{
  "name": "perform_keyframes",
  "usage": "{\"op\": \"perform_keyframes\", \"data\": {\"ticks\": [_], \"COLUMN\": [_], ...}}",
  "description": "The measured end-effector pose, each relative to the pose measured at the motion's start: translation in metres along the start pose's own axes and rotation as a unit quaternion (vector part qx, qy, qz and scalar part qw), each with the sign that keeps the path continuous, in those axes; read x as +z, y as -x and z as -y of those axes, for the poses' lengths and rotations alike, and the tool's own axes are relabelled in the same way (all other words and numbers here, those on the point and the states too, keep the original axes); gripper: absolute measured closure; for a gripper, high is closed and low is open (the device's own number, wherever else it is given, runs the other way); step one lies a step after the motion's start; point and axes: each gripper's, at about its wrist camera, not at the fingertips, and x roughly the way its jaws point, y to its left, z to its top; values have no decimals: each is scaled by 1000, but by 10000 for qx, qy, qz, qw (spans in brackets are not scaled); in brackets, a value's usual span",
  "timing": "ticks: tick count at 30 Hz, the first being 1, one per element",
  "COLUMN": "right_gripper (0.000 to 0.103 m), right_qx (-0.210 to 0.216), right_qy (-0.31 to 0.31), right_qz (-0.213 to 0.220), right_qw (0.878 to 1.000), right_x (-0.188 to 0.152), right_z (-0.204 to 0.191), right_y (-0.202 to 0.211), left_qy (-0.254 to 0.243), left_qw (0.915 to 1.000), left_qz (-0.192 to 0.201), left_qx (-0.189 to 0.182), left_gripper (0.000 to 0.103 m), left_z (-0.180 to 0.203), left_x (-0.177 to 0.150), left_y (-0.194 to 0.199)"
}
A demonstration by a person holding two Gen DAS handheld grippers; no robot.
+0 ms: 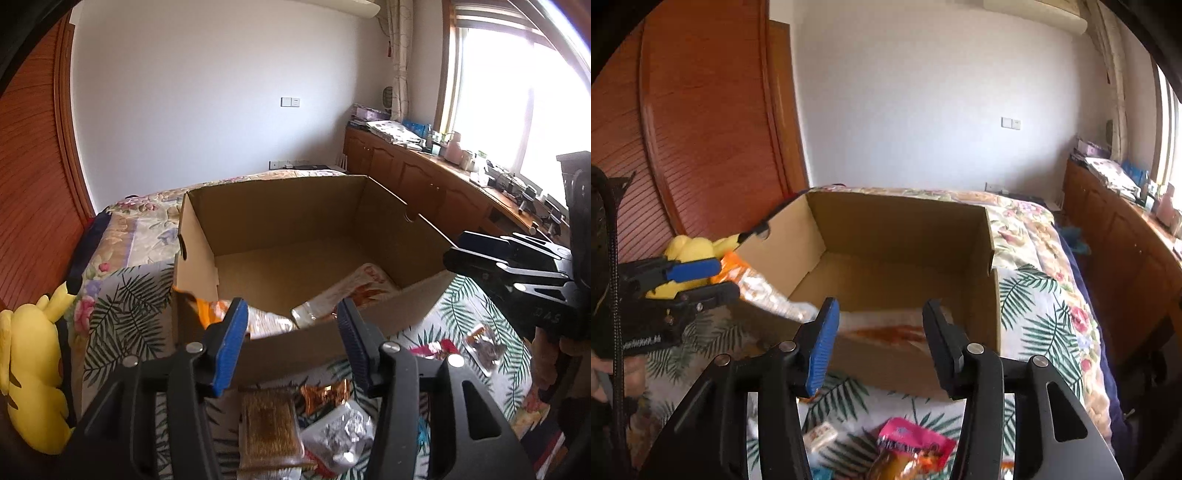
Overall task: Organize snacks
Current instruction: 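Open left tool dropping its packet while right tool releases its packet into box, then move left tool to clear grain-bar bag while right tool reaches pink-wrapped bread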
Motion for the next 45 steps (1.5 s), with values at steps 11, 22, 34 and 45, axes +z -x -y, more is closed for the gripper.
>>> {"op": "perform_keyframes", "data": {"ticks": [11, 22, 34, 45], "right_gripper": [52, 49, 47, 42], "right_qx": [128, -144, -175, -307], "right_qy": [109, -132, -654, -810], "right_qz": [-72, -664, -974, -1004], "right_qw": [9998, 9976, 9929, 9912], "right_x": [-51, -105, -124, -123], "right_z": [-8, 4, 24, 20], "right_y": [30, 1, -29, -34], "left_qy": [-47, 111, 201, 270], "left_qw": [9999, 9990, 9970, 9949], "left_qz": [-118, -433, -752, -973], "left_qx": [-50, -1, -5, 3], "left_gripper": [52, 52, 52, 51], "left_z": [-9, -22, -24, -25], "left_x": [-39, -76, -98, -99], "left_y": [21, 4, -21, -36]}}
